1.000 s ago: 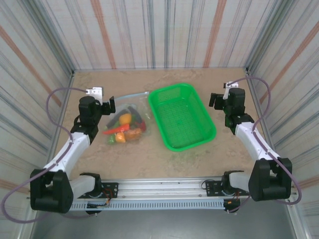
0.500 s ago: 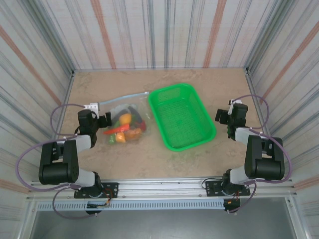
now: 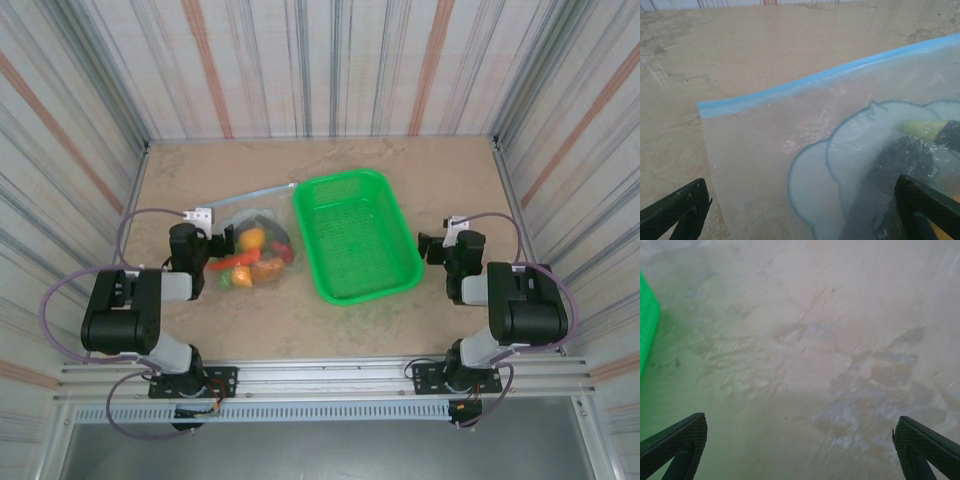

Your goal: Place the food in the zip-top bag and seal the zipper

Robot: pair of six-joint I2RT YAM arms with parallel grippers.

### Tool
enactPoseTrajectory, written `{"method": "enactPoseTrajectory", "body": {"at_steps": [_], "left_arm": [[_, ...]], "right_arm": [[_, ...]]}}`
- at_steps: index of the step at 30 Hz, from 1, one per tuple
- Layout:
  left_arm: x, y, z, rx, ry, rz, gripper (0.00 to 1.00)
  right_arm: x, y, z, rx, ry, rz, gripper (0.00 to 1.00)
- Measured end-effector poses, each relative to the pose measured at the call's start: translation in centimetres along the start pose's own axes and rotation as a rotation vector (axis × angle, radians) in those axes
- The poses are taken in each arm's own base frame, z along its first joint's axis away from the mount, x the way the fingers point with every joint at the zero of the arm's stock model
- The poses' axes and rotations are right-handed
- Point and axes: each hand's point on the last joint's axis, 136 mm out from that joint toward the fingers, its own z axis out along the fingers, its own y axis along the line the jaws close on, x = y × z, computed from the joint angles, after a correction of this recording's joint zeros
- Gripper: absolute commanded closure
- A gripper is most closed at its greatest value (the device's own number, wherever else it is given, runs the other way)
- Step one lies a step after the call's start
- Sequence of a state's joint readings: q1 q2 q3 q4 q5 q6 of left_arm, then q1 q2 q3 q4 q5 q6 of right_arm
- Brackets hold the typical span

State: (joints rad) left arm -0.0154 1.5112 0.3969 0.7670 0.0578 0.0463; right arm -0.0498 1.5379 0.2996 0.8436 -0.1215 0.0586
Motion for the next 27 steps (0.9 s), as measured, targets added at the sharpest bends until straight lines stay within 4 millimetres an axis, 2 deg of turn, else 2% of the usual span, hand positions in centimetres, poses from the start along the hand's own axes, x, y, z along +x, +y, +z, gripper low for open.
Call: {"method": "enactPoseTrajectory", "body": {"at_steps": [2, 6, 8, 13, 18, 27], "left_arm": [[-0.1, 0.0, 0.0, -0.001, -0.003, 0.005, 0.01], [-0.3, 0.1, 0.1, -0.003, -0.007, 0.011, 0.01], [-0.3, 0.1, 0.1, -0.004, -0.007, 0.011, 0.01], [-0.3, 0.2, 0.1, -0.010, -0.007, 0.010, 0.01], [0.2, 1.6, -0.4, -0.099, -0.012, -0.011, 0.01], [-0.9, 0.4, 0.1, -0.022, -0.025, 0.008, 0.01]], "right_arm": [[-0.6, 0.1, 0.3, -0.010, -0.006, -0.001, 0.01], [-3.8, -0.7, 1.1, 0.023, -0.073, 0.007, 0.01], [-4.6, -0.8, 1.2, 0.029, -0.091, 0.007, 0.01], [-4.5, -1.1, 1.2, 0.050, -0.089, 0.007, 0.01], [-4.4, -0.9, 1.2, 0.065, -0.088, 0.001, 0.01], [-4.4, -1.4, 1.1, 0.074, -0.088, 0.007, 0.01]]}}
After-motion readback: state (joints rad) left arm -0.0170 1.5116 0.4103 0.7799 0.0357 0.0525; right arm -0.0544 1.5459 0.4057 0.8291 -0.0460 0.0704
